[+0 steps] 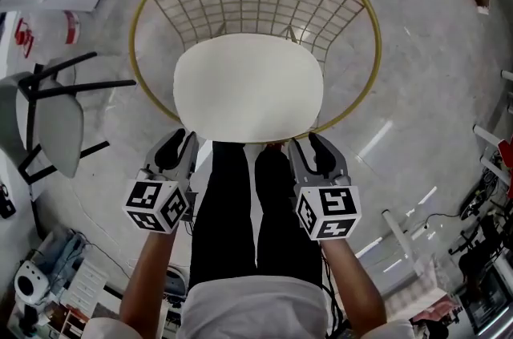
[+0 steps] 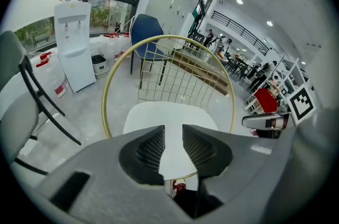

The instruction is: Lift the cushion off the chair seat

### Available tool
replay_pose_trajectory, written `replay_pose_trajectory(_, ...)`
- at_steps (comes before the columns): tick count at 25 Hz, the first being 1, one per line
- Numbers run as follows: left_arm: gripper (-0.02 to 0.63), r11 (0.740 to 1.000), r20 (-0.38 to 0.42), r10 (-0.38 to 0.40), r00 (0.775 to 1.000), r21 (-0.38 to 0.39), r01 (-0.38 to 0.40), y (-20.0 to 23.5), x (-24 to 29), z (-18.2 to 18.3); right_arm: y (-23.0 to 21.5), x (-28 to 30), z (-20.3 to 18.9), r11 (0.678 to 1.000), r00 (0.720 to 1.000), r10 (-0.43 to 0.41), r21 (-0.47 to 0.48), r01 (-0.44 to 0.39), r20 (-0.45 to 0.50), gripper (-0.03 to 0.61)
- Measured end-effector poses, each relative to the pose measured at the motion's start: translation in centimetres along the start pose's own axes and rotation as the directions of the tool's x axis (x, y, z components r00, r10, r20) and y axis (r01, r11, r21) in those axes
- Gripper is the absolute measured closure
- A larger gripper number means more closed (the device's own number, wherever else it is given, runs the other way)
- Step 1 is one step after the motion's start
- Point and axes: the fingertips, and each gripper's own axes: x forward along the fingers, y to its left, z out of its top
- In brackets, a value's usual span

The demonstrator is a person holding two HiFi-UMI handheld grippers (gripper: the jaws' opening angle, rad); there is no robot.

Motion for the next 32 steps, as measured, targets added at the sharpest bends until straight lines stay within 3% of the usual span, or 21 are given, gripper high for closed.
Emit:
replay_pose_trajectory(9,0.426,0.999,-0.02,0.051,0.998,0.011,-0.051,4.0,4.6,0.0,-0.9,4.1,-1.6,0.999,0.999,-0.035,0.024,0.036,-0.028,0.393)
replay_pose_trajectory(15,0.36,0.997,-0.046,0.064,0.997,-0.047,-0.066,6.3,7.4,-0.5,-2.1,6.4,-2.2,0.995,0.996,-0.079,0.055,0.082,-0.042,0.371)
replay_pose_trajectory(22,0.281,0.993,-0.086,0.108,0.99,-0.045,-0.112,8.6,9.8,-1.4,-3.4,8.4,-2.9,0.989,0.99,-0.125,0.071,0.129,-0.062,0.35)
replay_pose_trajectory(32,0.235,0.98,-0.138,0.163,0.977,-0.089,-0.176,10.3,12.1,-2.1,-6.0,10.0,-3.9,0.976,0.976,-0.195,0.075,0.202,-0.099,0.285)
